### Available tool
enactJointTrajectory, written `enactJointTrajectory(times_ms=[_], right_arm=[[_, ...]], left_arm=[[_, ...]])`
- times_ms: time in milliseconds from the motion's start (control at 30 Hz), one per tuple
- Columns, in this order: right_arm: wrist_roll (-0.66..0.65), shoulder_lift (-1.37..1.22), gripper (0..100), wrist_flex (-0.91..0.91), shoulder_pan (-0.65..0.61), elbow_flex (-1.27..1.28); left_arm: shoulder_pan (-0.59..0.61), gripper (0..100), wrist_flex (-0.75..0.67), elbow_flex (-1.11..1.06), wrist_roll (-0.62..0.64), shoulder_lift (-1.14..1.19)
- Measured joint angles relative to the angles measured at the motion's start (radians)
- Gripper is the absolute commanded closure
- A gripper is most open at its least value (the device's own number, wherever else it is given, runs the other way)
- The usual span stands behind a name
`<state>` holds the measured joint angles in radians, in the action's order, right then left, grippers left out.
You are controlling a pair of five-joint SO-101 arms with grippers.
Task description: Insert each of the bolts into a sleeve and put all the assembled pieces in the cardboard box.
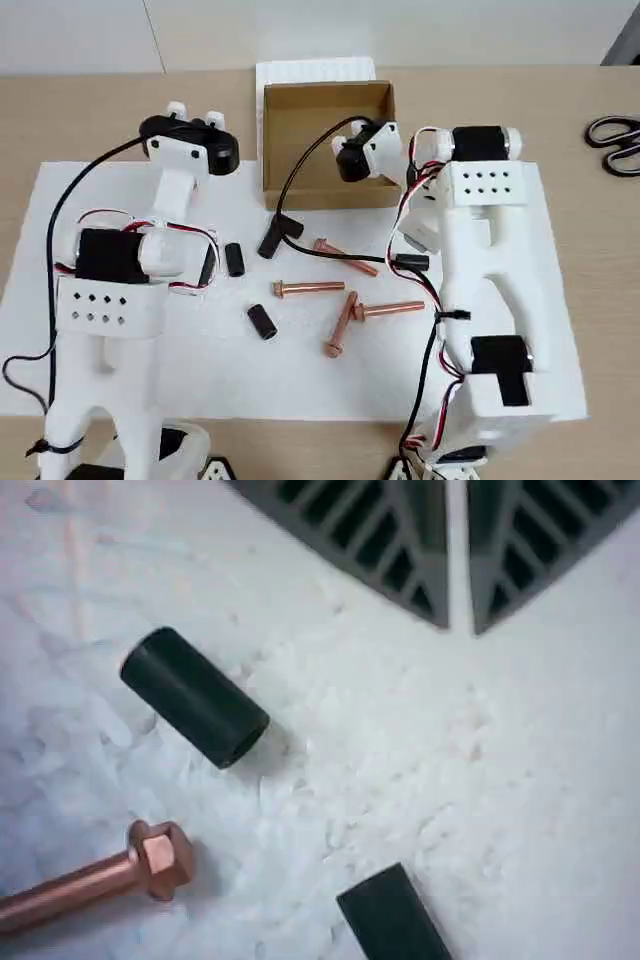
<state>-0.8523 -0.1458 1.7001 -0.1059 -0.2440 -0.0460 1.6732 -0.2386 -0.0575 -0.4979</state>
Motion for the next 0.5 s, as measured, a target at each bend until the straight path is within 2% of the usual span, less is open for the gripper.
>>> enactJointTrajectory(times_ms=[133, 367, 500], right_arm=[[0.0, -0.005, 87.4, 0.0, -0.008, 0.0], [-0.02, -0.103, 87.3, -0.003, -0.1, 0.0], [-0.063, -0.158, 87.3, -0.003, -0.092, 0.0]], left_arm=[[0.0, 99, -0.005, 0.0, 0.0, 0.0], [0.0, 99, -0.043, 0.0, 0.0, 0.0], [0.0, 99, -0.044, 0.0, 0.0, 0.0]])
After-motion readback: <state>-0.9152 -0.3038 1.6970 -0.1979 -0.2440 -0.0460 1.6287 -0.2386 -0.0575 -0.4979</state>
